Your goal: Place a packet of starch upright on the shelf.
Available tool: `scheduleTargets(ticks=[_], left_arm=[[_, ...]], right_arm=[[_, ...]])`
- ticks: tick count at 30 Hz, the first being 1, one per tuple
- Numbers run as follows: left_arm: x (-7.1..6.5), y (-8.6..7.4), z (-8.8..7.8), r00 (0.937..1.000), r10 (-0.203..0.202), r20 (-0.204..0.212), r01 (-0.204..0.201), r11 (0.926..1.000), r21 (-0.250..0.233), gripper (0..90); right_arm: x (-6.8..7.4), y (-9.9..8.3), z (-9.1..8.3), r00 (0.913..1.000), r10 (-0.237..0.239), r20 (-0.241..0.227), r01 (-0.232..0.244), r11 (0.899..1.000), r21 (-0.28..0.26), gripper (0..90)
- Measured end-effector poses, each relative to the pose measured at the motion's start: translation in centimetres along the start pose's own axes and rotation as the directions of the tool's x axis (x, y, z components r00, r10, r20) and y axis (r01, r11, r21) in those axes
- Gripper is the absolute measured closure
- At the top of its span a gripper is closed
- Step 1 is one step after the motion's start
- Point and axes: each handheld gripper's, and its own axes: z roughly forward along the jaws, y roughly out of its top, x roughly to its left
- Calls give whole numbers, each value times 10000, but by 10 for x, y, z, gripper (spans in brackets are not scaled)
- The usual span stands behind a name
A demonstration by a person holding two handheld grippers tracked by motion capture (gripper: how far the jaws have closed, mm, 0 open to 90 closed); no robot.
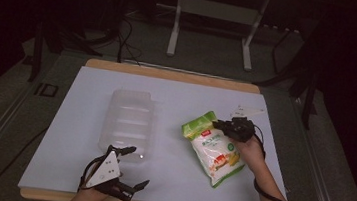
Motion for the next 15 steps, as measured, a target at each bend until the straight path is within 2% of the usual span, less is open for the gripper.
scheduleTargets(ticks=[5,15], left_arm=[[-1,0,1,10000,72,56,-72,10000,48,0],[-4,1,4,9999,114,112,-116,9998,132,0]], right_arm=[[7,0,-20,9996,-238,180,247,9984,-502,862],[19,-4,-49,9986,-399,342,437,9917,-1212,864]])
